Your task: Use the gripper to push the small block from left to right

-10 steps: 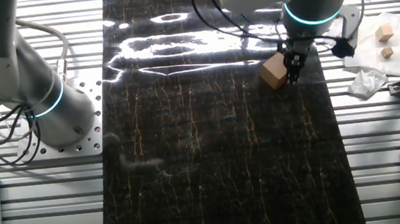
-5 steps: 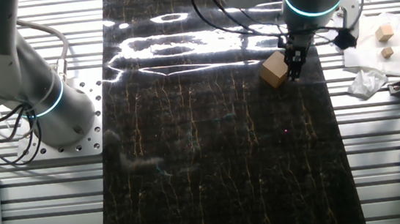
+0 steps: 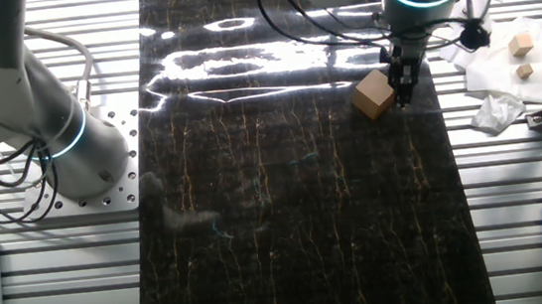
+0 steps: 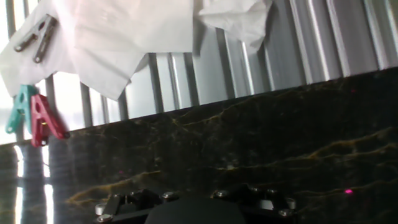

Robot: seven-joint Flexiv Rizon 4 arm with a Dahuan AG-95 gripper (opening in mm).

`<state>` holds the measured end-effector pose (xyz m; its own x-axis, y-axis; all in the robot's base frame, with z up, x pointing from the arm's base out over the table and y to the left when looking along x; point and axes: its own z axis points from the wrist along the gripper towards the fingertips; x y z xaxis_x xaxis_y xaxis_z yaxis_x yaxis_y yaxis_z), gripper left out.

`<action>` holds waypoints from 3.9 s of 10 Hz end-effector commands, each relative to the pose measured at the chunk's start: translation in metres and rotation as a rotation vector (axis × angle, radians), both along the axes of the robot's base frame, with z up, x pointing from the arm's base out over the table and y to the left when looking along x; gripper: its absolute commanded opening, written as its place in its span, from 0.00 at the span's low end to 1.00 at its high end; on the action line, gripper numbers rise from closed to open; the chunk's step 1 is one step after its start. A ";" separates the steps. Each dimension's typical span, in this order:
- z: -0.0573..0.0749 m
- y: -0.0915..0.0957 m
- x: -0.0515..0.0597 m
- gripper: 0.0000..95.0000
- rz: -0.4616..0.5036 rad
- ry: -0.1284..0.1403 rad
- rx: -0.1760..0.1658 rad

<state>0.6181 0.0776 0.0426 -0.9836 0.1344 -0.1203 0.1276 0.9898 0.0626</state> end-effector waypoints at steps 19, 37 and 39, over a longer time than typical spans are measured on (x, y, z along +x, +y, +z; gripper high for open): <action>-0.008 -0.012 -0.015 1.00 -0.063 -0.008 0.118; -0.004 0.021 -0.011 1.00 -0.109 -0.018 0.119; -0.005 0.020 -0.011 1.00 -0.084 -0.021 0.093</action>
